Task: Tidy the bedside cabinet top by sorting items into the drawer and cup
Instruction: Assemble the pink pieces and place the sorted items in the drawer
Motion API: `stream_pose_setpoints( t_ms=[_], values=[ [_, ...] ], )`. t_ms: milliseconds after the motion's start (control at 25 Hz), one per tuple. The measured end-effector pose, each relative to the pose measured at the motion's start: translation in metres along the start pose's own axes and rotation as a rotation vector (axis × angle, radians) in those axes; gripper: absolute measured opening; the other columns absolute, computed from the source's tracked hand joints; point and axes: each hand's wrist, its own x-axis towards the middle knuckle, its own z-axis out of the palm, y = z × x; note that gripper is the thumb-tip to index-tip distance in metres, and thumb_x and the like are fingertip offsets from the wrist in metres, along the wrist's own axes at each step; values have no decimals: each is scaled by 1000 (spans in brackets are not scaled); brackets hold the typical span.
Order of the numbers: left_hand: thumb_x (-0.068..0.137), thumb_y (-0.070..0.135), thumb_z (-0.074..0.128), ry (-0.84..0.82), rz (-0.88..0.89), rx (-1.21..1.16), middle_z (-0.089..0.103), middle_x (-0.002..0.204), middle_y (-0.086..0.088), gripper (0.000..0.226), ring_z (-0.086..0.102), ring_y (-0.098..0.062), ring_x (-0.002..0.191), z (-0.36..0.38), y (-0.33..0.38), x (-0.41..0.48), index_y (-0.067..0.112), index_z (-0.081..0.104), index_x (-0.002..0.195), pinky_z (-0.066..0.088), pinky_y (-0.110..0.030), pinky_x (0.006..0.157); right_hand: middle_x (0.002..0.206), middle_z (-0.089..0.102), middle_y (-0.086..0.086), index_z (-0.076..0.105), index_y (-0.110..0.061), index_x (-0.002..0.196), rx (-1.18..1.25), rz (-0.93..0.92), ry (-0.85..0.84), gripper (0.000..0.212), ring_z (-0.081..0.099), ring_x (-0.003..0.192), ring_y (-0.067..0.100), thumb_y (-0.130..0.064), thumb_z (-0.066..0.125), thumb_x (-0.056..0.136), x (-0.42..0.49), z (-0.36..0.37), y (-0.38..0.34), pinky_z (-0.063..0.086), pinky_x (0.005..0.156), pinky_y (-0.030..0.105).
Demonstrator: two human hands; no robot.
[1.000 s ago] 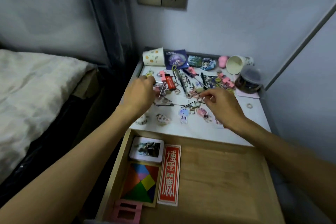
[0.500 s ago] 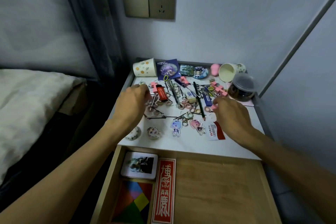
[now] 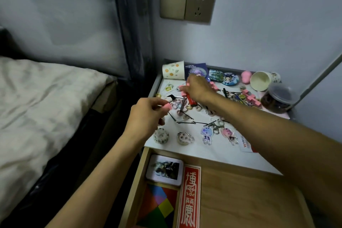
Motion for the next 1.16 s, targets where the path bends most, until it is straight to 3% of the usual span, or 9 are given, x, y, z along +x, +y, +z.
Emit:
stream_pose_setpoints(
  t_ms=[120, 280, 480, 600, 720, 840, 1000, 1160],
  values=[
    [92, 21, 67, 16, -11, -36, 69, 70, 1, 11, 55, 2, 45, -6, -1, 7, 16, 76, 89, 40, -10, 45, 106, 67, 14, 63, -4, 107, -161, 53, -15, 35, 64, 96, 31, -34, 66, 90, 24, 9, -7, 53, 82, 38],
    [98, 22, 59, 58, -34, -6, 70, 73, 5, 23, 57, 5, 51, -10, -5, 13, 14, 76, 85, 41, -8, 47, 102, 70, 13, 67, -4, 100, -265, 43, 13, 15, 64, 90, 30, -15, 60, 92, 34, 18, -10, 51, 71, 32],
    [85, 17, 75, 48, -16, -28, 70, 71, 2, 1, 59, 2, 57, -13, -5, 11, 18, 74, 85, 49, -13, 56, 112, 63, 20, 62, 2, 109, -378, -18, 26, 20, 62, 95, 33, 1, 53, 91, 37, 26, -10, 43, 67, 33],
    [77, 17, 83, 44, -52, -99, 70, 73, 0, 13, 63, -3, 61, -13, -5, 9, 17, 72, 86, 52, -17, 60, 115, 60, 17, 57, -1, 112, -75, 3, 39, 20, 63, 95, 29, -8, 57, 94, 34, 13, -11, 54, 76, 37],
    [78, 13, 82, 15, -61, -163, 73, 75, -4, 14, 67, -9, 63, -10, 0, 5, 12, 72, 88, 54, -17, 59, 107, 66, 13, 52, -7, 108, 567, 53, 47, 12, 70, 81, 19, -15, 49, 101, 1, -16, -16, 57, 61, 24],
    [82, 5, 76, -120, -27, -239, 74, 76, -14, 13, 69, -14, 61, -1, 9, -3, 0, 71, 94, 54, -18, 58, 97, 68, 16, 51, -4, 113, 1048, 43, -98, 17, 72, 77, 24, -15, 50, 100, -67, -43, -6, 59, 64, 29],
    [86, -2, 69, -328, -25, -296, 70, 71, -15, 7, 66, -17, 59, 20, 15, -18, -4, 71, 92, 58, -23, 61, 82, 64, 9, 58, -11, 110, 1033, 62, -153, 15, 65, 67, 22, -19, 54, 98, -160, -50, 29, 50, 54, 26],
    [86, 2, 69, -493, 5, -291, 72, 72, -10, 7, 67, -15, 62, 46, 19, -39, 2, 71, 93, 55, -21, 60, 80, 66, 2, 60, -16, 109, 854, 45, -43, 13, 55, 59, 9, -18, 55, 98, -205, -45, 43, 41, 50, 18]
  ],
)
